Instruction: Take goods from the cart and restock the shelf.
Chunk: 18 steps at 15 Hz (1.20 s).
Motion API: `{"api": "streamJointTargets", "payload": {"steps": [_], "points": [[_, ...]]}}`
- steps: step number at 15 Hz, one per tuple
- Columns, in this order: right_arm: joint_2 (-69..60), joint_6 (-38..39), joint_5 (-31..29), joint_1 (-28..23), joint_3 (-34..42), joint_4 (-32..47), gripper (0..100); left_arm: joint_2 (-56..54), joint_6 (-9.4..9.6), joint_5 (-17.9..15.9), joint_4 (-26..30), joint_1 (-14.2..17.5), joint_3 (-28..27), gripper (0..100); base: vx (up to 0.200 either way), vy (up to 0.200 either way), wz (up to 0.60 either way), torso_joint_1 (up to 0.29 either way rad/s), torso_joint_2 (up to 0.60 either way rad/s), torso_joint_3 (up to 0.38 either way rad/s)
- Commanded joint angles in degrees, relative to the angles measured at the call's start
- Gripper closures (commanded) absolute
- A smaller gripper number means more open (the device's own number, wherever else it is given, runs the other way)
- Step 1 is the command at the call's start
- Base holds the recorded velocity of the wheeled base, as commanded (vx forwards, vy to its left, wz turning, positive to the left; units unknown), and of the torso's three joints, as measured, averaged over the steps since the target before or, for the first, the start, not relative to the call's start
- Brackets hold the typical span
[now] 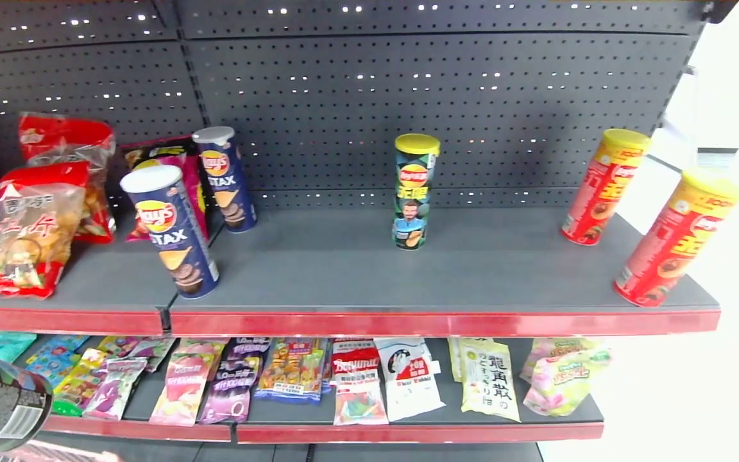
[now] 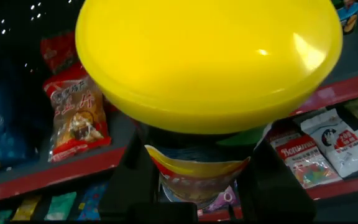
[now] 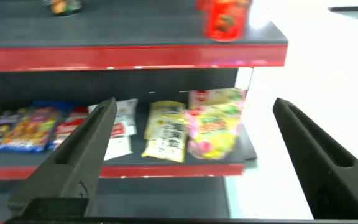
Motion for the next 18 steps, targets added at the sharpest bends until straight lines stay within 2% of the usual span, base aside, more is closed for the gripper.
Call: {"api": "streamJointTargets", "payload": {"steps": [1,2,8,14,15,16,18], "points": [[0.07,-0.06,0.00,-0.04,0.02,-0.02,0,0.14,1.29,0.01,0.07,0.03,0.02,100,0.000,0.000,0.00,0.000,0.00,0.000],[0.07,-0.06,0.00,-0.04,0.02,-0.02,0,0.50,2.52,0.10,0.16,0.03,0.02,100,0.000,0.000,0.00,0.000,0.00,0.000],[0.07,-0.14,0.00,-0.04,0.02,-0.02,0,0.41,2.61,0.54,0.25,0.03,0.72,100,0.200,0.000,0.00,0.002,0.00,0.002],[0.07,-0.85,0.35,0.05,0.02,-0.02,0,-4.25,1.73,0.45,0.34,-0.14,2.39,100,0.000,0.000,0.00,0.000,0.00,0.000],[0.07,-0.94,1.50,0.05,0.02,-0.46,0,-5.30,0.59,0.01,0.51,-0.23,2.13,100,0.000,0.000,0.00,0.000,0.00,0.000],[1.66,-0.76,4.40,0.22,-3.49,-0.64,0,-6.10,-1.61,-0.34,0.86,-0.32,1.78,100,0.000,0.000,0.00,0.000,0.00,0.000],[18.71,1.53,8.79,0.75,-18.87,-0.64,0,-6.71,-8.90,-1.40,2.18,-0.23,0.90,100,0.000,0.000,0.00,0.000,0.00,0.000]]}}
